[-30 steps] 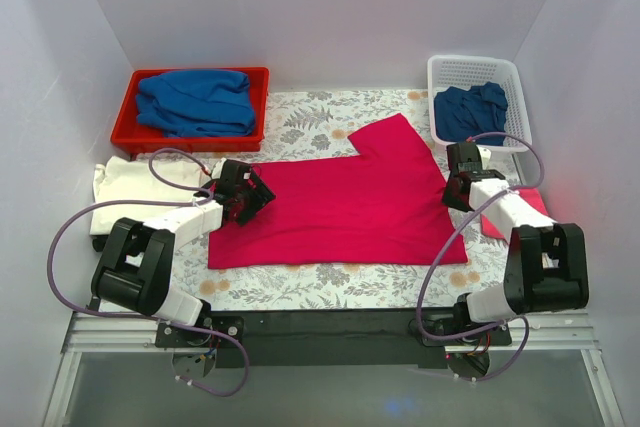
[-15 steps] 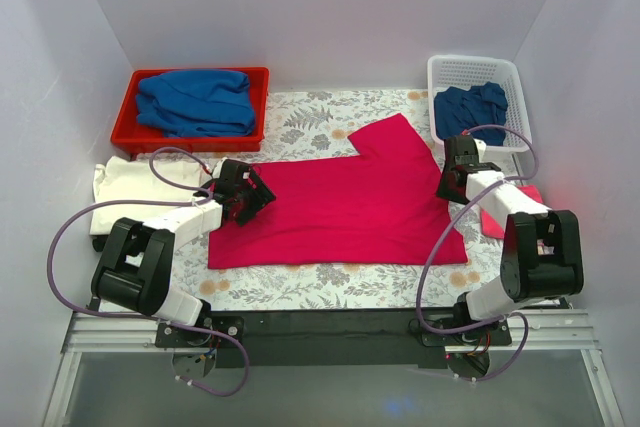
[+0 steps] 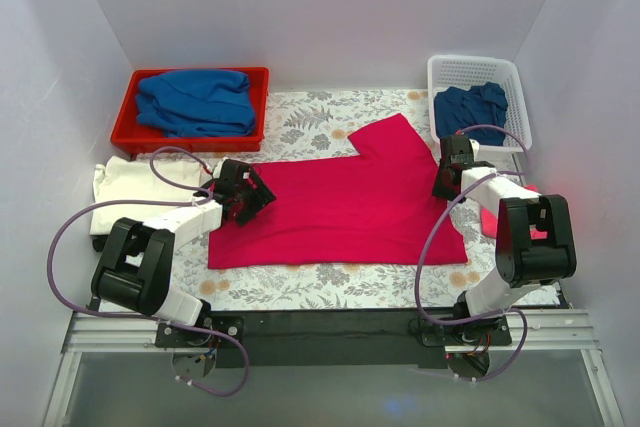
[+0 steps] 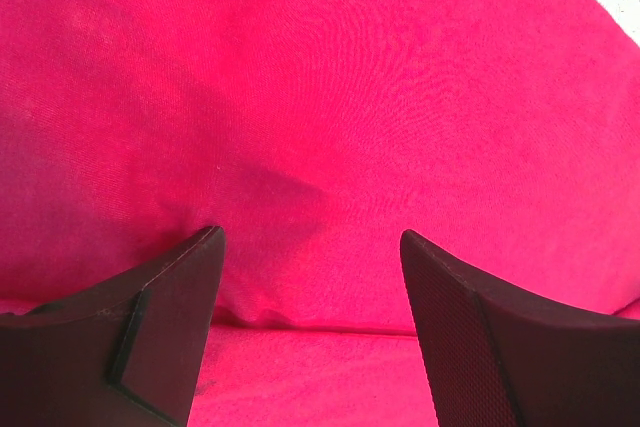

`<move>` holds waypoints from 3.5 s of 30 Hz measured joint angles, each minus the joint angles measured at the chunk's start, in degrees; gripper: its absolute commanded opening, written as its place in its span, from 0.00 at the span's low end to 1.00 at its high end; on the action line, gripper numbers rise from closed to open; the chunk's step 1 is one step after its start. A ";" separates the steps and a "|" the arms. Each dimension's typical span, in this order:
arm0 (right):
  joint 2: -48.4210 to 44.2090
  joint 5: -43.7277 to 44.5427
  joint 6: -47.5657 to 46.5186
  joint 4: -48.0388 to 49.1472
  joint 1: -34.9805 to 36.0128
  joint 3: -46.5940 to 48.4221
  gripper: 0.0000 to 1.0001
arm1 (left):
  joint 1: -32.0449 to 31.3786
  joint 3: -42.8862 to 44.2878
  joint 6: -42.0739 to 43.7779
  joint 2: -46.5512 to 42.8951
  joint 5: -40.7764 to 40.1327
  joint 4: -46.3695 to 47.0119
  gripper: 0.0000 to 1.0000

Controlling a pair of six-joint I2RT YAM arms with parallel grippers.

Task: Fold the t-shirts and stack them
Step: Fold the flattened tshirt in 1/3 of the way

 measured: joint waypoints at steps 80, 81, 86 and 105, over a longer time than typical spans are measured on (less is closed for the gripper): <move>-43.95 -6.08 19.26 -26.58 1.03 -18.43 0.01 | -5.53 11.34 3.04 7.08 9.42 4.76 0.70; -44.68 -6.16 20.11 -27.61 1.03 -19.37 0.01 | -6.43 13.51 3.19 9.27 10.05 5.35 0.70; -47.95 -5.11 24.00 -32.11 1.05 -22.05 0.01 | -11.13 23.41 3.67 20.13 13.55 8.02 0.69; -43.43 -2.10 26.91 -33.68 1.14 -22.38 0.03 | -29.57 39.32 14.19 32.46 20.00 10.69 0.66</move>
